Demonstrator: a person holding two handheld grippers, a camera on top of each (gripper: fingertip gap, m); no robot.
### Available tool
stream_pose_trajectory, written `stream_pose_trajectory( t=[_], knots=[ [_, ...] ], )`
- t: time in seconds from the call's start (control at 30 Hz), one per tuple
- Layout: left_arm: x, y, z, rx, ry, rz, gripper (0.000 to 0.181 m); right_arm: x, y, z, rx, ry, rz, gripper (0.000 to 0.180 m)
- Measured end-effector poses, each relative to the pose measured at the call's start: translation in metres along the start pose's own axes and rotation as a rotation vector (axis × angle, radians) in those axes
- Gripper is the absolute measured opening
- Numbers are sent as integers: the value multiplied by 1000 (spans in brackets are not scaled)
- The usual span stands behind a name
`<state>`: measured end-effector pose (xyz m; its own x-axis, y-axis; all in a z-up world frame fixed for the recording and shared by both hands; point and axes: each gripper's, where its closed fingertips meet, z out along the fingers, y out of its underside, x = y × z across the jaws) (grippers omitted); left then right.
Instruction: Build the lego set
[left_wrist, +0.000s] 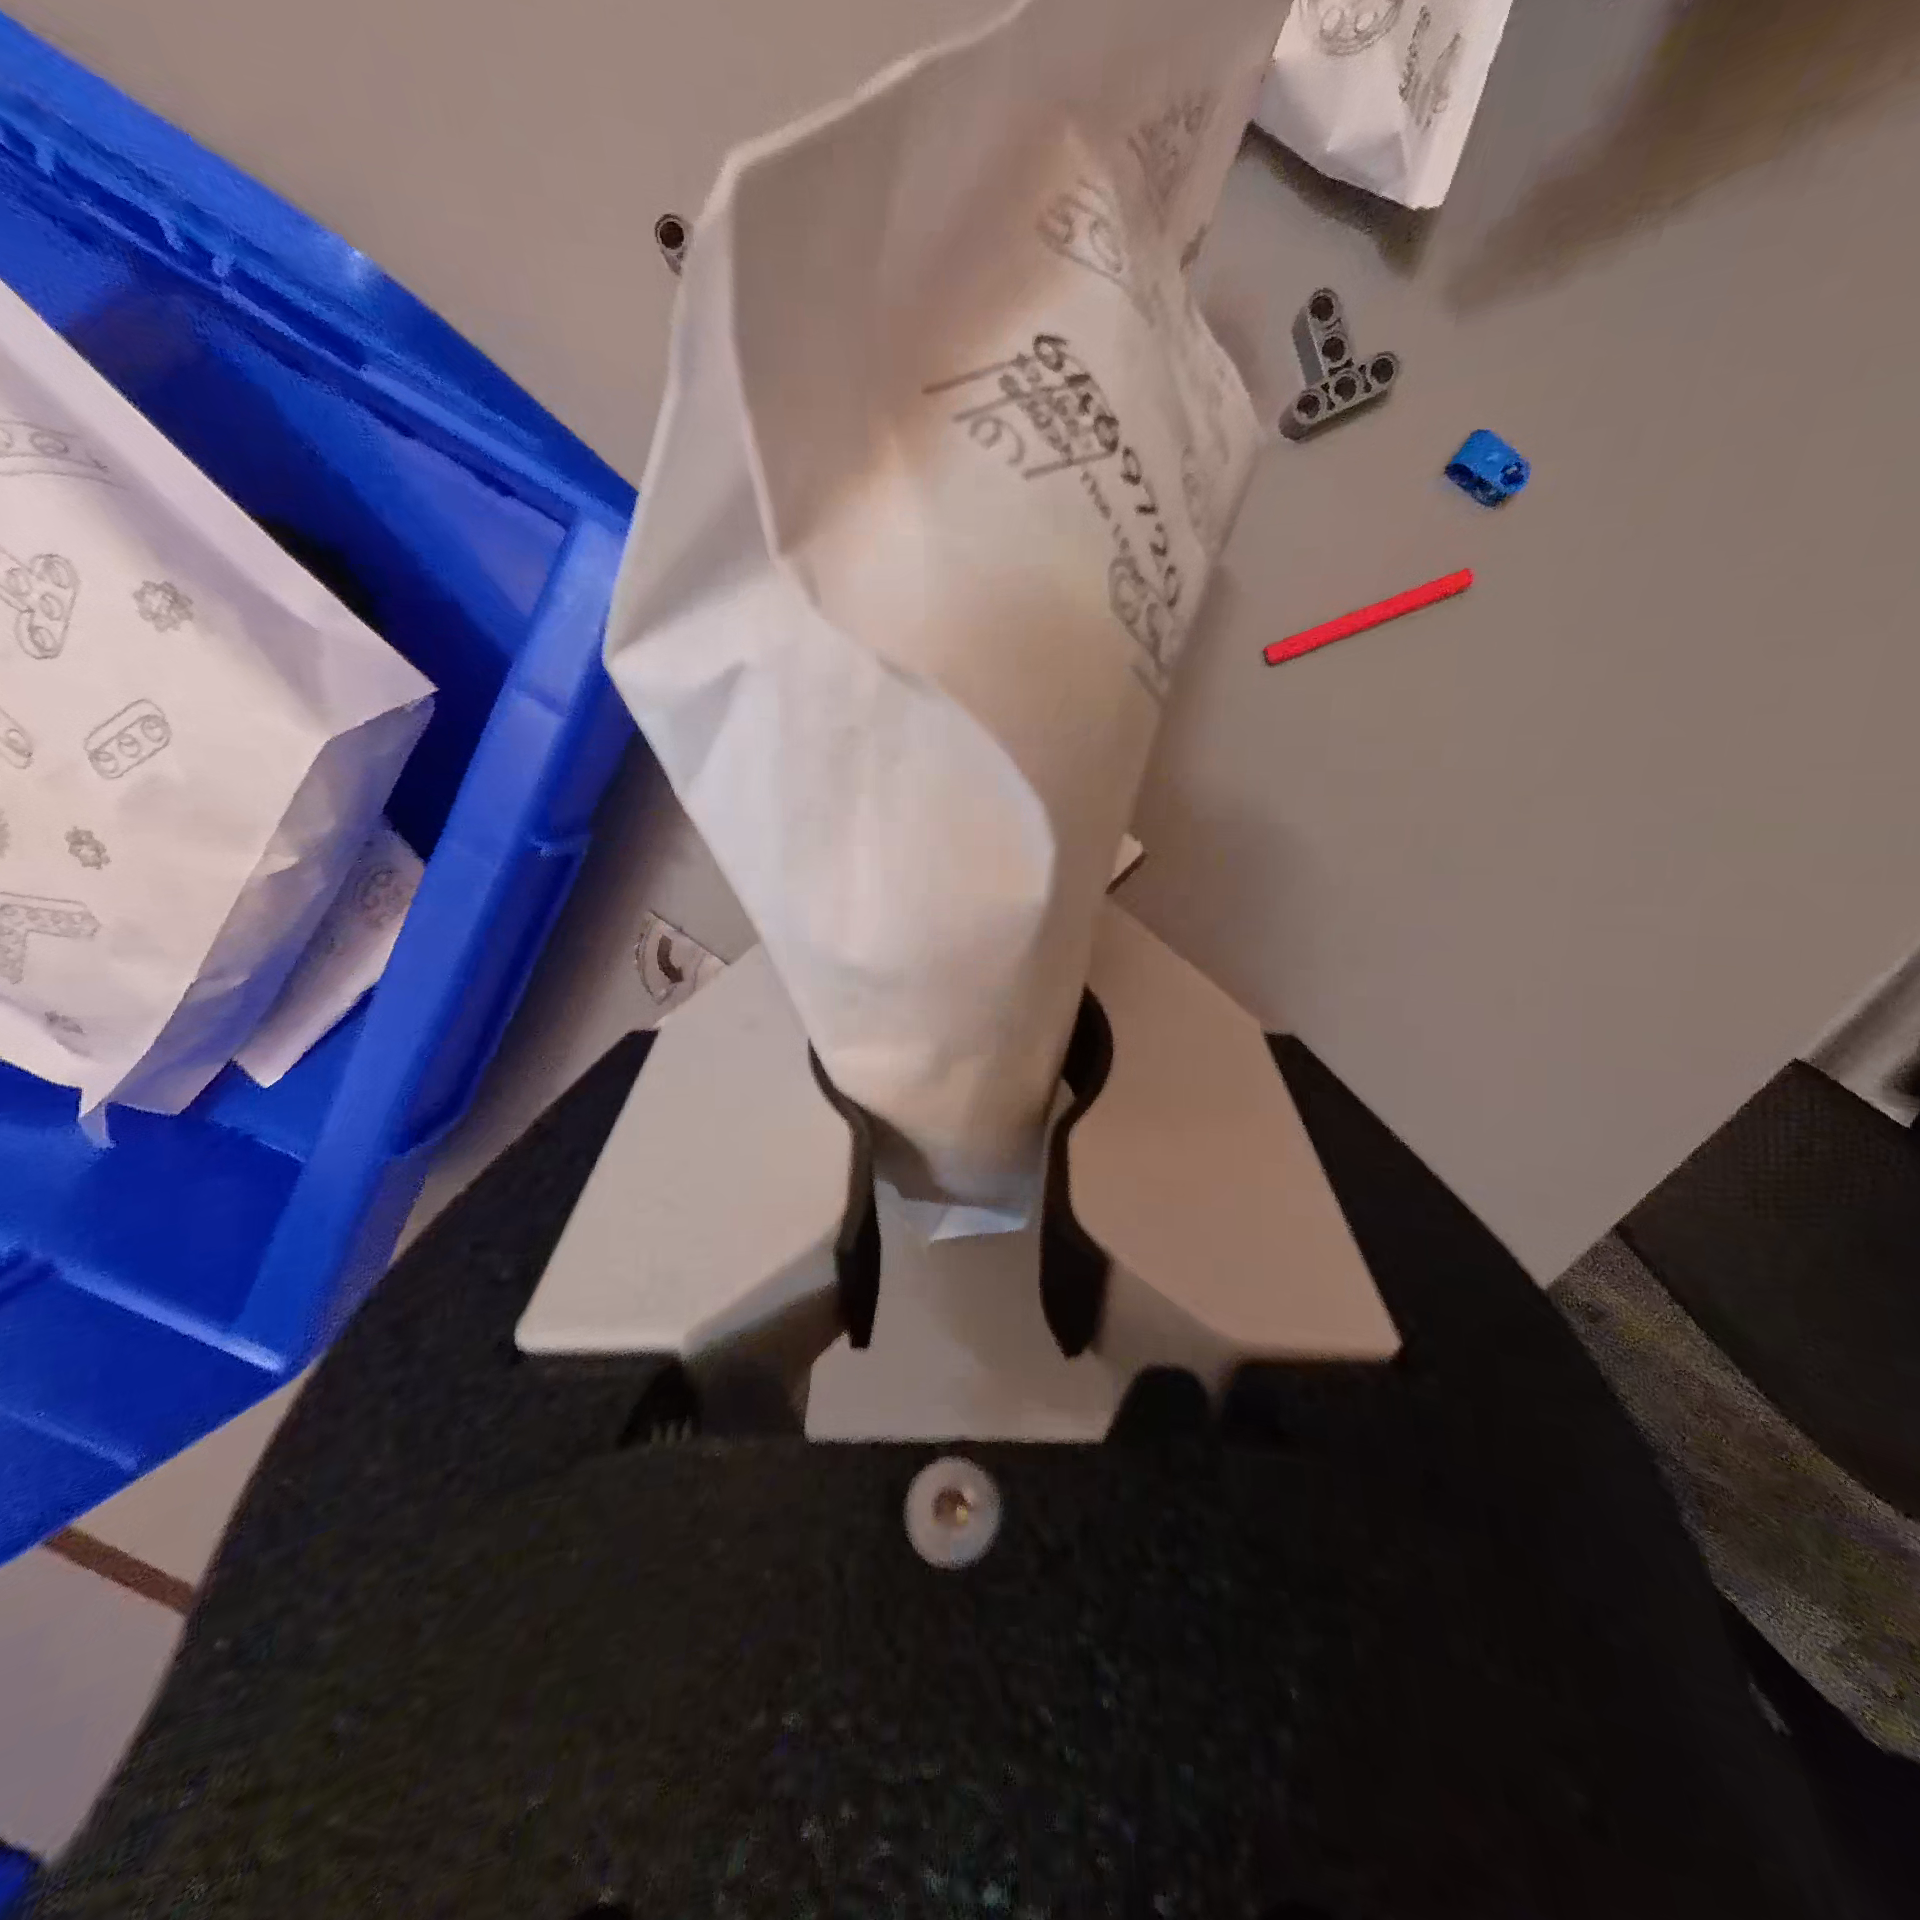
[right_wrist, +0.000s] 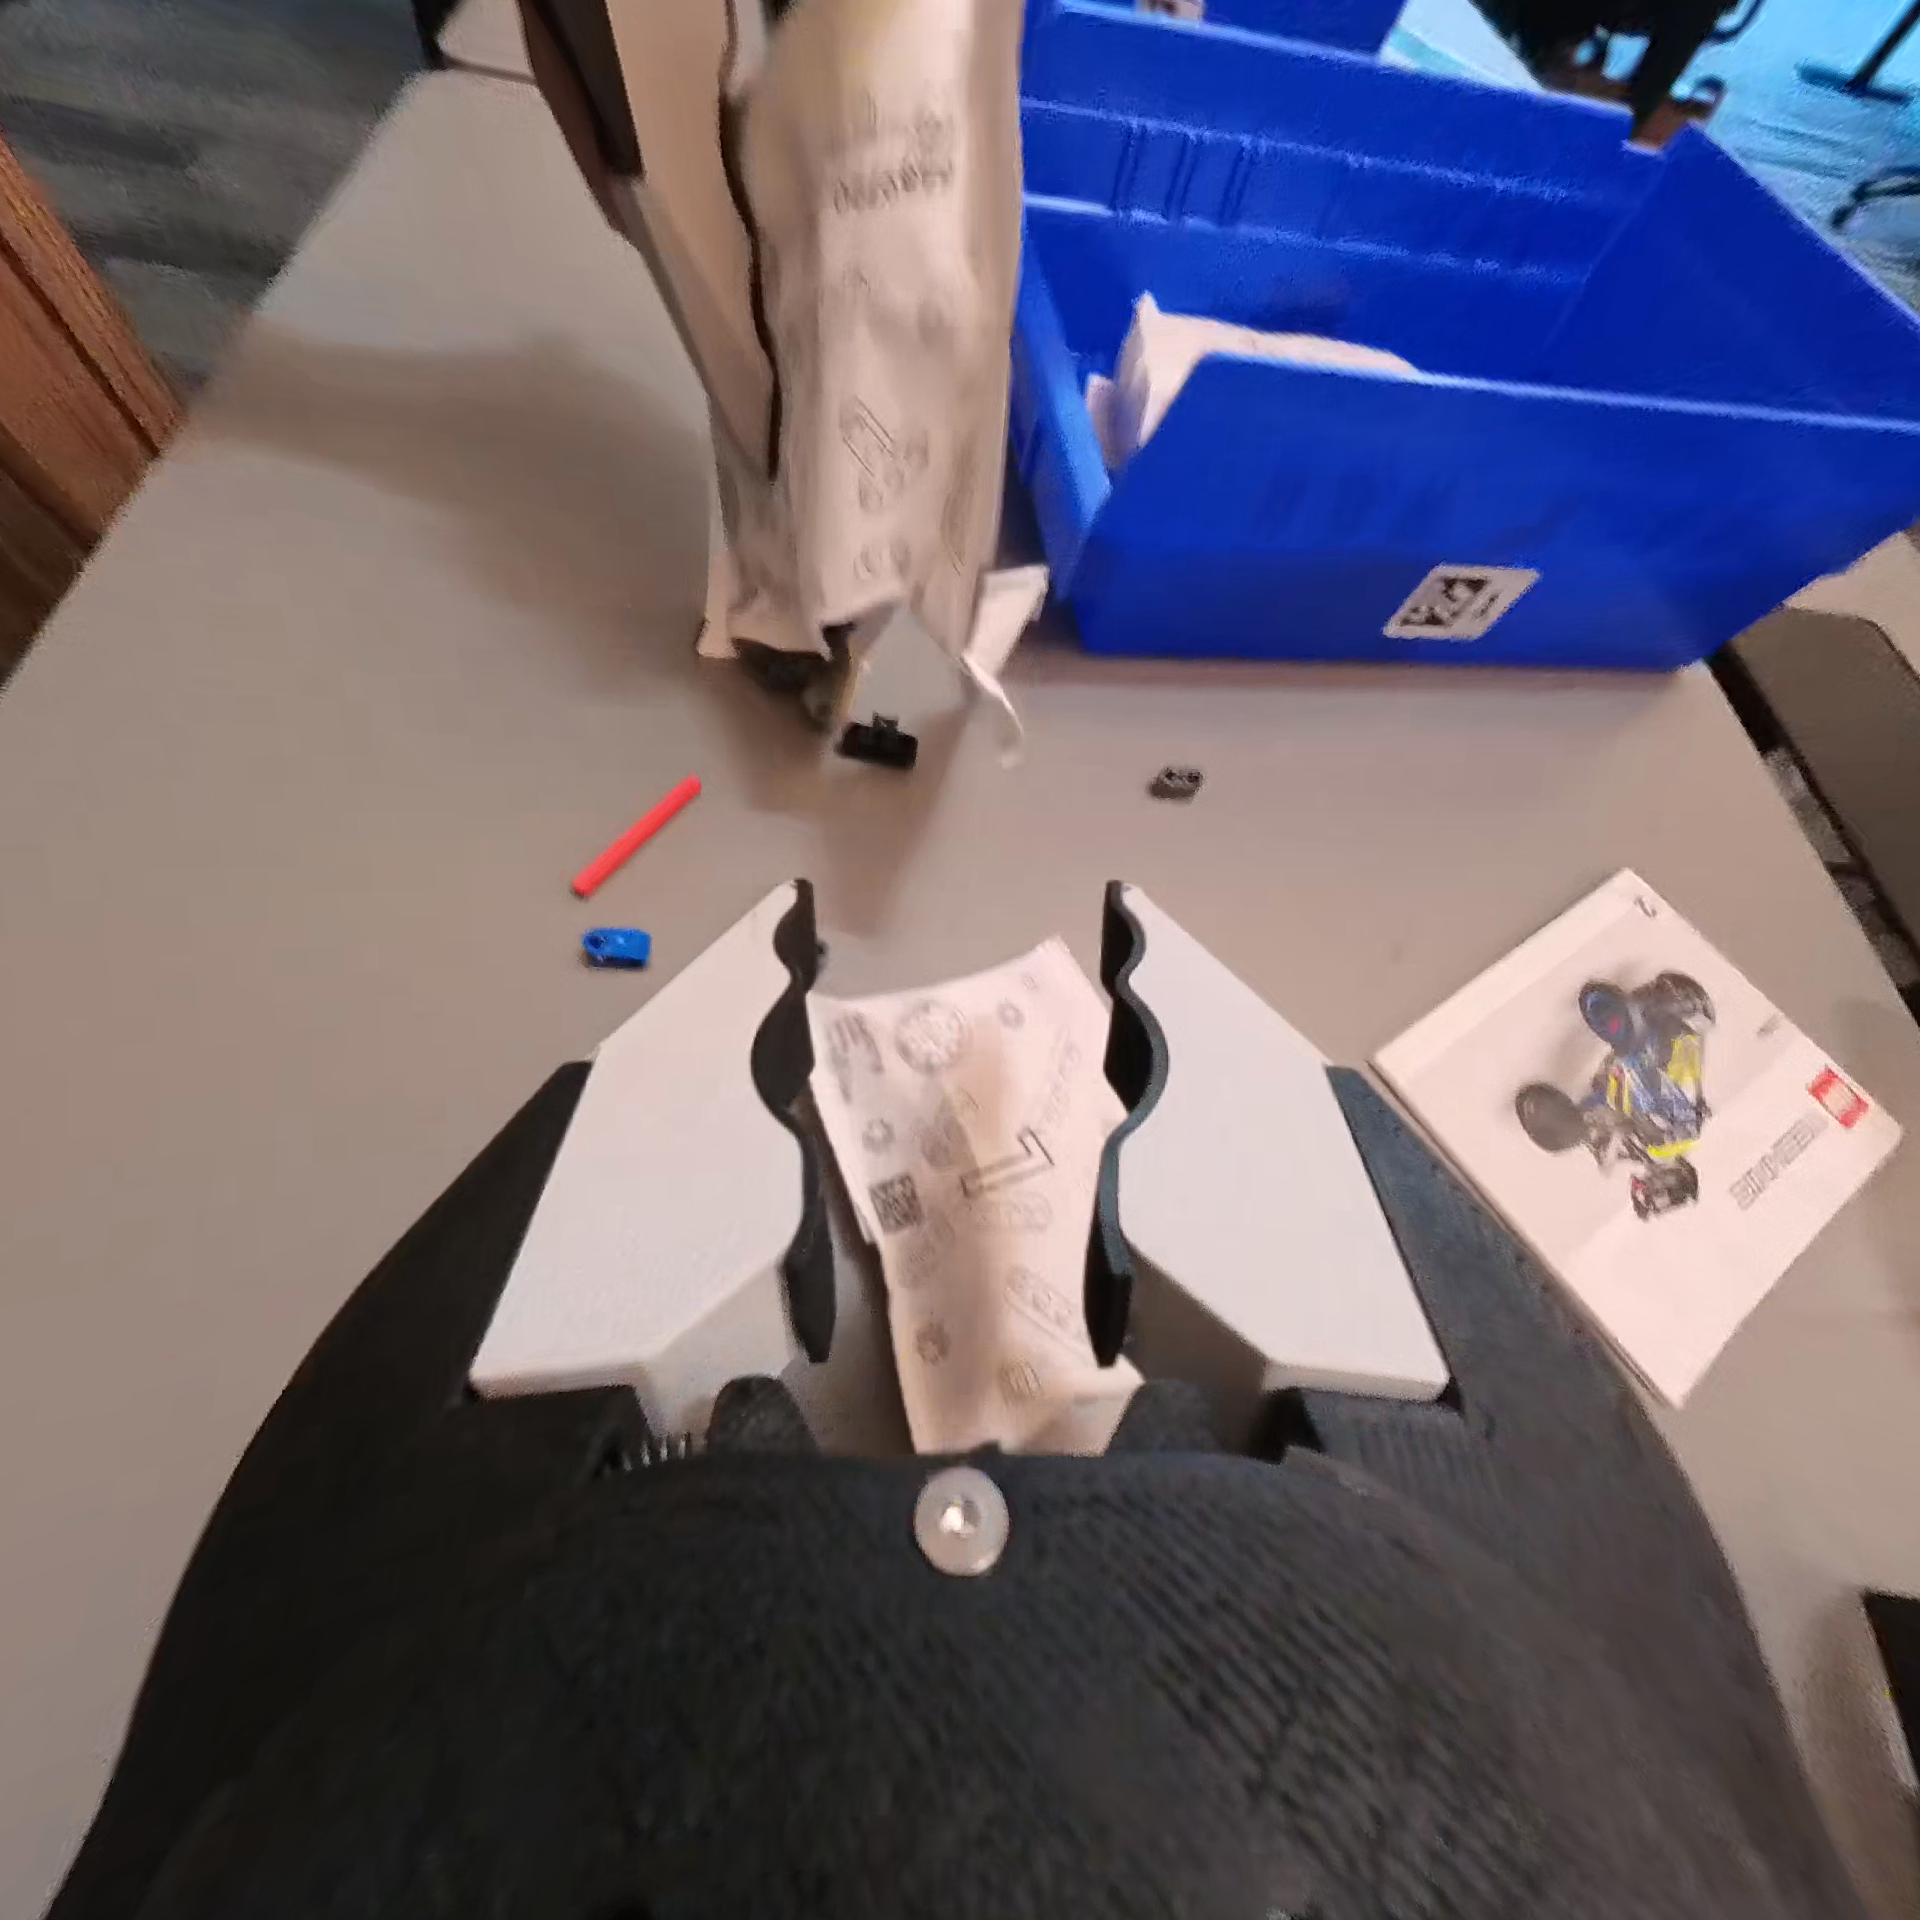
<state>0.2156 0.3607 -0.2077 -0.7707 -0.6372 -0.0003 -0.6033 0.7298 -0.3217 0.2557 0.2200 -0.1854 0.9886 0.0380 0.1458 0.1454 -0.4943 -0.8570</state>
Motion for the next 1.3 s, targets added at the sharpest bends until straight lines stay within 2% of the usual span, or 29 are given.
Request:
stream_pose_trajectory(
  t=[0.17,0.3,0.5,0.83,1.0,1.13,1.3],
  knots=[
    [1,-1,-1,-79,-36,45,27,-7,-23,20,34,-14,-69,44],
    [0,-4,1,-174,-73,87,28,-2,-38,37,42,-26,-83,44],
    [2,-12,6,-194,-98,125,27,-1,-41,49,61,-42,-60,12],
    [-3,-11,6,-34,-141,49,37,7,-36,44,126,-13,-8,0],
    [0,-5,-4,90,-114,-27,39,9,-41,42,165,-9,10,0],
    [0,2,-7,142,-84,-73,33,7,-44,43,198,-36,41,0],
    [-4,-16,-34,277,-115,-73,36,11,-59,37,233,-12,50,0]
  ],
)
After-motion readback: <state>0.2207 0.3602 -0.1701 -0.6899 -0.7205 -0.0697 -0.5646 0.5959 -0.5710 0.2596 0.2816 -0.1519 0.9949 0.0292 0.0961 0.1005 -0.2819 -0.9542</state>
